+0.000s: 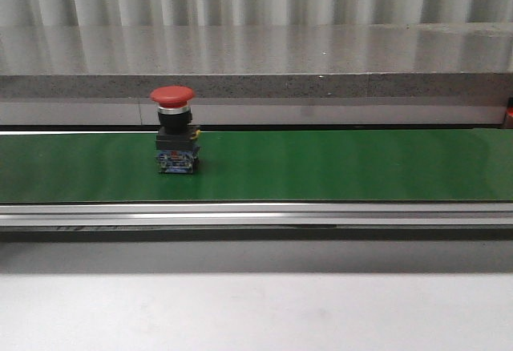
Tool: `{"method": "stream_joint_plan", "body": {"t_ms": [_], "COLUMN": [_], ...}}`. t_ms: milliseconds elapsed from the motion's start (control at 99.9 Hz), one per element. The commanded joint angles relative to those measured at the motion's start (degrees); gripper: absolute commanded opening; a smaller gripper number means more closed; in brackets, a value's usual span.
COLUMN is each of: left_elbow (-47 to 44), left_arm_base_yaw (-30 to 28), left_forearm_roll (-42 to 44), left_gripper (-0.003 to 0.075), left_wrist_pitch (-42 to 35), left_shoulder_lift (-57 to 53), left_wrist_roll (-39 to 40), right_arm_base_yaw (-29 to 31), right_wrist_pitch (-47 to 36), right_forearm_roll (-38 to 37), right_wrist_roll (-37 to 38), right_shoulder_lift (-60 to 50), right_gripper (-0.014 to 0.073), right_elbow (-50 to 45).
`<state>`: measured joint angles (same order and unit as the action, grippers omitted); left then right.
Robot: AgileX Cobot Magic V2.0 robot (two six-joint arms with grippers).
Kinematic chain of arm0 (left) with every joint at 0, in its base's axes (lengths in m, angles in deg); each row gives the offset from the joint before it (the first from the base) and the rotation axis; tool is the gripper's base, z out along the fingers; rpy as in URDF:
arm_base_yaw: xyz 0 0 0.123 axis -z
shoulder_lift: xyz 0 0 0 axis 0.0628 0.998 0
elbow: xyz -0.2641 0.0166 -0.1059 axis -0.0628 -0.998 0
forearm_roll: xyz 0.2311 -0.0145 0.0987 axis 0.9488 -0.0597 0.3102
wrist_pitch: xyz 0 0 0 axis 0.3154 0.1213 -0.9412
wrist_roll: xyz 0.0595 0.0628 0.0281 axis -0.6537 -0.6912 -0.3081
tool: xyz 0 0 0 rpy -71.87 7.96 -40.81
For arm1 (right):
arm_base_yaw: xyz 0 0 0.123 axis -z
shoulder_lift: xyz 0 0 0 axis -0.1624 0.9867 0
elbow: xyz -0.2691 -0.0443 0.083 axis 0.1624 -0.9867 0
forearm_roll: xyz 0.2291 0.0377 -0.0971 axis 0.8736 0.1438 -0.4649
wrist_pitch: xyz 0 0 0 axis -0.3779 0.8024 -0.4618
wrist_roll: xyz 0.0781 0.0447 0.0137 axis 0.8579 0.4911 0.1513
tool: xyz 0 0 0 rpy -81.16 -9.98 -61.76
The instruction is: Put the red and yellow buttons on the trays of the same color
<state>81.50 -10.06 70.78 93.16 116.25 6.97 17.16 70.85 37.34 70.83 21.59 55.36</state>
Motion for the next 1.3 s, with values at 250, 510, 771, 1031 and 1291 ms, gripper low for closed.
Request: {"method": "stream_joint_plan", "body": {"t_ms": [250,510,771,1031,1291], "left_elbow": [0.6,0.6,1.3,1.3,0.1], "left_arm_base_yaw": [0.3,0.3,3.5,8.1,8.2], "left_forearm_roll": [-0.5,-0.7,-0.7,-0.5,-0.5], "left_gripper": [-0.0016,0.0254,0.0671,0.067,0.067], "left_wrist_pitch": [-2.7,-1.8,-1.4,-3.3,-7.6], "left_shoulder_lift": [-0.2,1.1,0.3,-5.6,-16.6], "left_wrist_roll": [-0.2,-0.2,-0.2,-0.2,-0.2], "right_arm_base_yaw": [0.0,0.0,0.0,0.0,0.0], "right_wrist_pitch": [-3.9,-3.8,-3.8,-3.8,-3.8], "right_forearm_roll": [0.1,0.1,0.1,0.1,0.1], "right_wrist_roll": [-0.5,-0.5,-0.5,-0.5,-0.5], "right_shoulder_lift": [0.1,0.1,0.1,0.1,0.1], "right_gripper": [-0.0067,-0.0067,-0.0067,-0.0067,-0.0067], "right_elbow": [1.6,1.6,1.6,1.6,1.6]}}
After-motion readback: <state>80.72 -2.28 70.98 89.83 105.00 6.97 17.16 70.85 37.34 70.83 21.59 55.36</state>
